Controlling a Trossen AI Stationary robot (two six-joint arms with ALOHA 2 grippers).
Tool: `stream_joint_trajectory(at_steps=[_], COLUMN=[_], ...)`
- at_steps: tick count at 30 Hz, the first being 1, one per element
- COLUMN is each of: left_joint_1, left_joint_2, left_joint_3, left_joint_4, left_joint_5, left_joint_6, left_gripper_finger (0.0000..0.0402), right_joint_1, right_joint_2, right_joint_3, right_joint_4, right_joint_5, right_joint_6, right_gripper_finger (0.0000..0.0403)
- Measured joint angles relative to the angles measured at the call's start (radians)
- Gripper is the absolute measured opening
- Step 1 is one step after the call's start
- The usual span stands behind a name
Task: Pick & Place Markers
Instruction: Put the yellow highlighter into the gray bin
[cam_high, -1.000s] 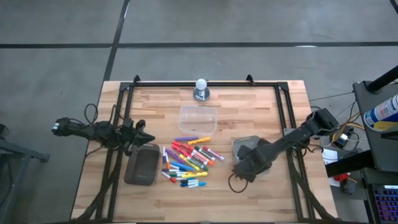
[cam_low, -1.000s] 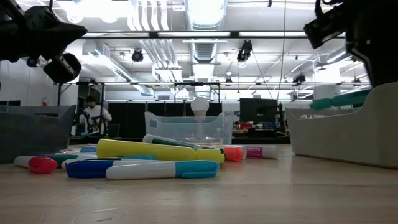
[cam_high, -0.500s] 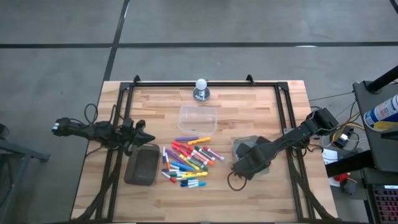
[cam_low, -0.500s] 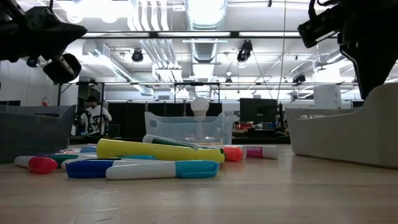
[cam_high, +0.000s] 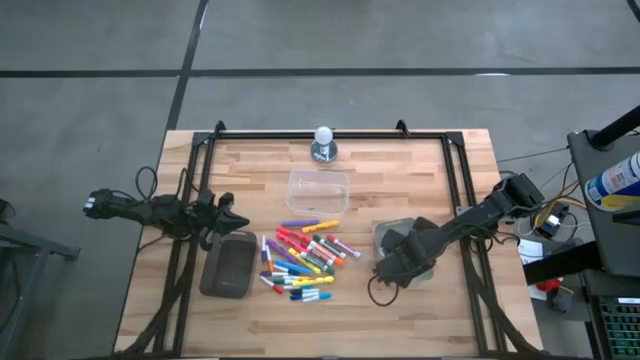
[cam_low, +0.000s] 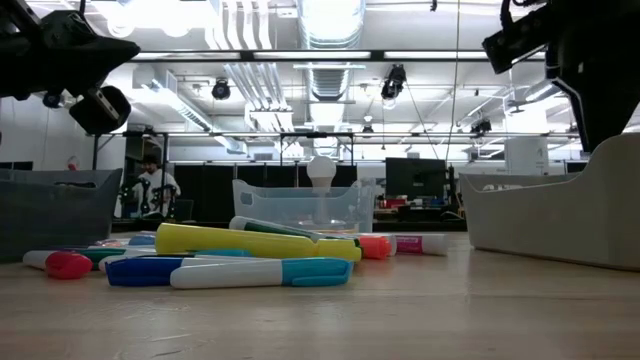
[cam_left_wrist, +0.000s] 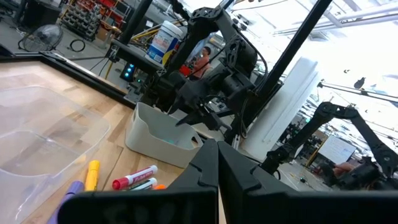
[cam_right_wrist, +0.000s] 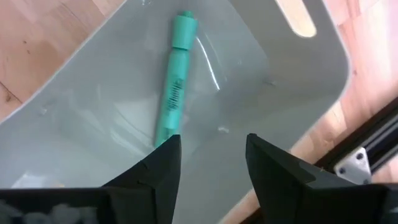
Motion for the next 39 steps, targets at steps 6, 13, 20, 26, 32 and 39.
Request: stream_joint_trajectory(at_steps=[6, 13, 20, 26, 32, 39], left_joint_1=[-0.001, -0.001, 0.000, 0.000, 0.000, 0.000], left_joint_2=[0.000, 0.000, 0.000, 0.000, 0.000, 0.000], left_joint_3=[0.000, 0.000, 0.000, 0.000, 0.000, 0.000], left_joint_4=[0.000, 0.000, 0.000, 0.000, 0.016, 0.037], left_joint_5=[0.000, 0.000, 0.000, 0.000, 0.003, 0.059], left_joint_6=[0.001, 0.001, 0.002, 0.002, -0.012, -0.013], left_gripper_finger=[0.0000, 0.0000, 0.0000, 0.0000, 0.0003, 0.0067], right_joint_1=[0.000, 0.000, 0.000, -0.010, -0.034, -0.082], right_joint_2=[-0.005, -0.006, -0.006, -0.006, -0.002, -0.002], right_joint_3=[0.068, 0.174, 0.256, 0.276, 0.276, 0.275], right_joint_4=[-0.041, -0.040, 0.008, 0.176, 0.351, 0.398], right_joint_5=[-0.002, -0.002, 0.086, 0.152, 0.154, 0.154], right_joint_6=[-0.006, -0.056, -0.207, -0.358, -0.443, -0.490], right_gripper_finger=[0.0158, 0.0142, 0.0131, 0.0128, 0.0127, 0.0127])
